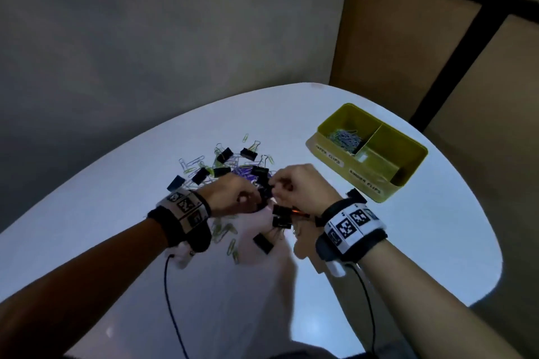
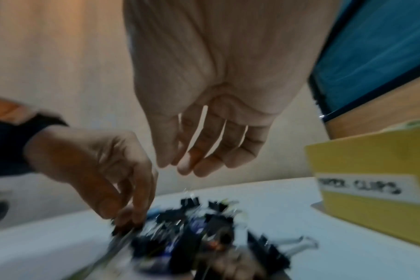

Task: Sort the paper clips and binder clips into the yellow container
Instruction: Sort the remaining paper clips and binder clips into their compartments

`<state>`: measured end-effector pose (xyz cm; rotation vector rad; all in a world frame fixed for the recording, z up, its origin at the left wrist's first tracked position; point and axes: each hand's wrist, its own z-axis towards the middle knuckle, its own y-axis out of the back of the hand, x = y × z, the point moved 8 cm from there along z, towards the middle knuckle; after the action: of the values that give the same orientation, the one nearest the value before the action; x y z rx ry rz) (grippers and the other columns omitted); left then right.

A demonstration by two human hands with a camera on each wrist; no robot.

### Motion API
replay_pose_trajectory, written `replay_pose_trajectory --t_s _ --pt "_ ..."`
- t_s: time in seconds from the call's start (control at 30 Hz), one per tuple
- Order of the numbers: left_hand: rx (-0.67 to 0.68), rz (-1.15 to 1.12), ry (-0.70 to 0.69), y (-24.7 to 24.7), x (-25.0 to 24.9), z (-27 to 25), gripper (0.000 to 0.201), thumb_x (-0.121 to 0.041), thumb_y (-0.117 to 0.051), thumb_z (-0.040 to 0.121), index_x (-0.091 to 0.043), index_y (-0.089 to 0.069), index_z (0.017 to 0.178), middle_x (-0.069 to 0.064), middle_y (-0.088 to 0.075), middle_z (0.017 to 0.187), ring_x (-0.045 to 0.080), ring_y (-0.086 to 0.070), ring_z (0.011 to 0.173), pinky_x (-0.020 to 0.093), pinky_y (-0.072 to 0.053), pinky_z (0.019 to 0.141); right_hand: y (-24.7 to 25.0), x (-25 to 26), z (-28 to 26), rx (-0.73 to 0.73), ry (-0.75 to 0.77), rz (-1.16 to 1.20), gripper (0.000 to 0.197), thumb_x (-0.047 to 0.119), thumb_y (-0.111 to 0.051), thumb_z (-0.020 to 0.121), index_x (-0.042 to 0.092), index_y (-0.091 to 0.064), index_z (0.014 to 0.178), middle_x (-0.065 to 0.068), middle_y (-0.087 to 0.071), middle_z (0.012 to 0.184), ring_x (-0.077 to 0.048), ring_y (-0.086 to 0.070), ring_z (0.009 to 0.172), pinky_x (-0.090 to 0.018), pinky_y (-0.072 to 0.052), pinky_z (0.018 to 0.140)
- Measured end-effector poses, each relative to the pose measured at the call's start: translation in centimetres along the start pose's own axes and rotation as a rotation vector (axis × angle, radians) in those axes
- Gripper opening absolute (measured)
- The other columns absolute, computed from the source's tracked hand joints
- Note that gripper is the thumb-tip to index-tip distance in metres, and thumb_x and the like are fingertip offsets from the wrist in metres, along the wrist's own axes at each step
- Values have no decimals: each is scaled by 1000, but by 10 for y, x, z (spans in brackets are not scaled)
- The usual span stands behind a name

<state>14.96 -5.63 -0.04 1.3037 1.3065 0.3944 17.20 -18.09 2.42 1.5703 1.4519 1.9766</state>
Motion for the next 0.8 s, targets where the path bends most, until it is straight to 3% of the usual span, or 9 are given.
replay_pose_trajectory --t_s 0.1,0.23,0.33,0.4,0.5,0.57,0.67,0.73,0.8 --pt "111 111 5 -31 20 -41 24 -31 -68 82 -22 -66 104 0 -60 97 16 -58 83 24 -43 71 -62 25 -10 247 84 -194 5 20 -64 83 18 -68 84 -5 -67 82 -24 -58 79 -34 -50 73" --pt "231 116 -127 -81 8 -80 29 -33 -58 85 -20 -64 110 4 -58 118 21 -55 108 32 -46 90 -109 37 -23 320 150 -359 19 22 -63 82 22 -72 100 -1 -70 101 -25 -62 98 -34 -46 80" --pt "140 270 -281 -101 0 -86 19 -19 -55 83 -15 -69 97 7 -64 103 24 -61 98 33 -56 75 -120 29 -24 285 124 -427 20 15 -56 83 24 -69 95 0 -68 105 -26 -59 102 -34 -41 85" --pt "53 343 -316 -97 2 -78 16 -8 -55 80 -14 -69 84 6 -66 92 24 -64 88 32 -57 68 -117 24 -24 237 99 -465 17 16 -51 85 25 -65 81 -3 -67 97 -29 -59 96 -35 -39 80" --pt "37 300 -215 -82 14 -67 16 -5 -50 86 -8 -65 92 10 -62 107 27 -56 103 39 -52 80 -113 24 -22 185 82 -499 16 12 -54 80 18 -58 65 -9 -64 77 -33 -60 78 -33 -40 69" --pt "-51 246 -143 -64 25 -69 15 -11 -51 88 -10 -64 95 7 -61 106 24 -53 102 38 -50 80 -117 28 -20 161 86 -476 11 12 -59 71 17 -57 61 -8 -62 70 -32 -60 70 -30 -43 62" --pt "-171 194 -16 -48 50 -72 19 -18 -57 87 -12 -62 104 7 -58 105 23 -53 99 37 -50 76 -136 38 -14 174 75 -359 15 20 -53 81 13 -63 89 -10 -62 97 -31 -59 94 -35 -45 70" --pt "-172 205 68 -50 68 -70 28 -6 -51 84 -8 -59 111 12 -57 108 28 -53 103 41 -50 80 -145 45 -10 184 24 -290 29 22 -59 84 8 -57 110 -14 -55 112 -32 -56 104 -37 -48 82" --pt "-185 190 113 -51 79 -66 41 7 -43 79 -6 -58 115 14 -57 112 31 -52 106 43 -49 85 -152 47 -5 206 -36 -273 56 29 -68 83 3 -44 127 -17 -46 123 -33 -52 112 -38 -47 92"
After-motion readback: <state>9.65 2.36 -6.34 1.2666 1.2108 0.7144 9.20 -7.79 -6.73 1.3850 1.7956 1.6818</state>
